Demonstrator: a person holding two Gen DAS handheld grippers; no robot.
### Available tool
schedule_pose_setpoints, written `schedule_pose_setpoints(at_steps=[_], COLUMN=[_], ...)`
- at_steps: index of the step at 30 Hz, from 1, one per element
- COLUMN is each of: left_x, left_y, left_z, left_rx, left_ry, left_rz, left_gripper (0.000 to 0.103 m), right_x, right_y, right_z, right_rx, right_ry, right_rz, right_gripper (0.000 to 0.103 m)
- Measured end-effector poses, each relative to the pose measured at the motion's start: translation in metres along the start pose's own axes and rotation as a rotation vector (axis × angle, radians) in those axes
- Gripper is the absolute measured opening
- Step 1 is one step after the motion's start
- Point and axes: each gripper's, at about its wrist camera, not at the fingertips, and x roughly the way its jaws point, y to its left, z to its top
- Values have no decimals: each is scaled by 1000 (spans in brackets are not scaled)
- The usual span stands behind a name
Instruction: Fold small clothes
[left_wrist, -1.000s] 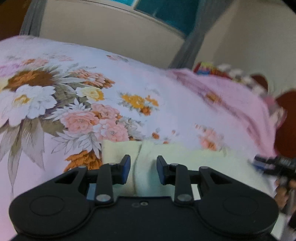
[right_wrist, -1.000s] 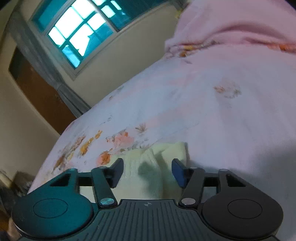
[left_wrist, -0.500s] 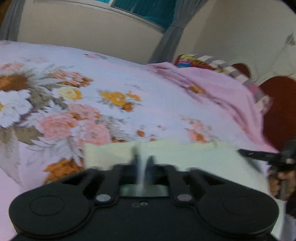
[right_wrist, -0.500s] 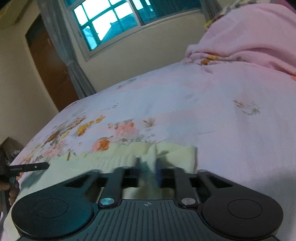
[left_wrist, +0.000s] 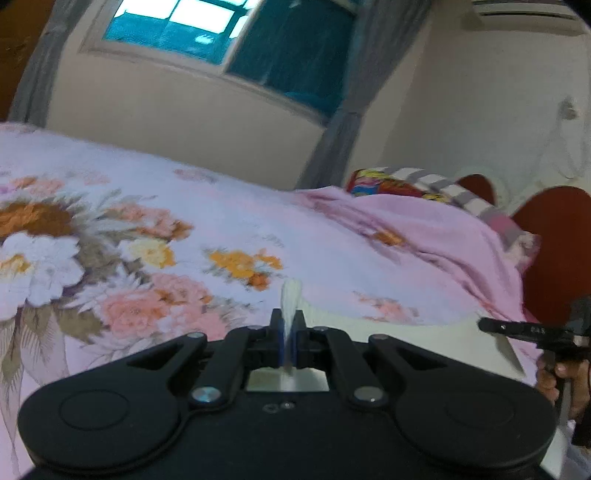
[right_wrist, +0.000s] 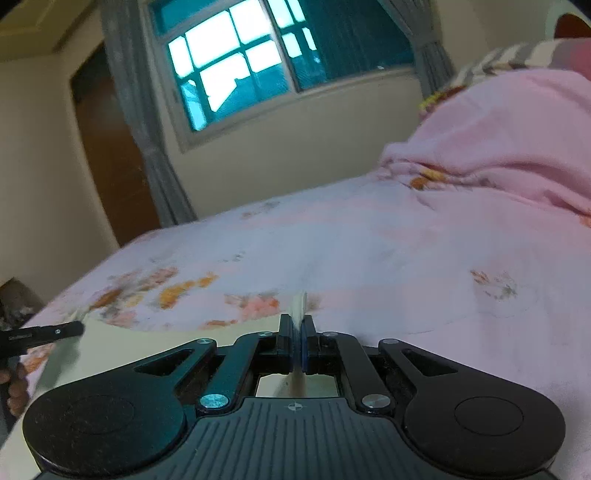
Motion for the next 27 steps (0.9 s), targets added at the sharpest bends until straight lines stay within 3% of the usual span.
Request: schedule_pose_setpoints(at_steps=[5, 7, 11, 15, 17, 21, 25, 27], left_x=[24, 24, 15, 29, 31, -14, -101, -126], left_y=[9, 13, 8, 12, 17, 19, -6, -32], left_z=[-12, -13, -6, -14, -14, -16, -39, -57], left_rx=[-12, -26, 1, -21, -65, -64, -55, -21], left_ry=[85, 75, 22, 89, 144, 150, 53, 83], left_rz=[58, 55, 26, 72, 84, 98, 108, 128], left_gripper=[3, 3, 3, 4, 11, 20, 48, 49], right_x=[30, 36, 21, 37, 41, -11, -88, -115], right_y=[-9, -14, -12, -16, -20, -21, 10, 34], right_z=[-10, -16, -9, -15, -17, -19, -43, -60], right_rx=[29, 44, 43, 19, 48, 79, 18, -10], right_ry=[66, 79, 12, 88, 128, 99, 95, 96], right_rz=[-55, -68, -46, -99, -104, -141, -69, -56], right_gripper=[4, 4, 4, 4, 4, 4, 4, 4])
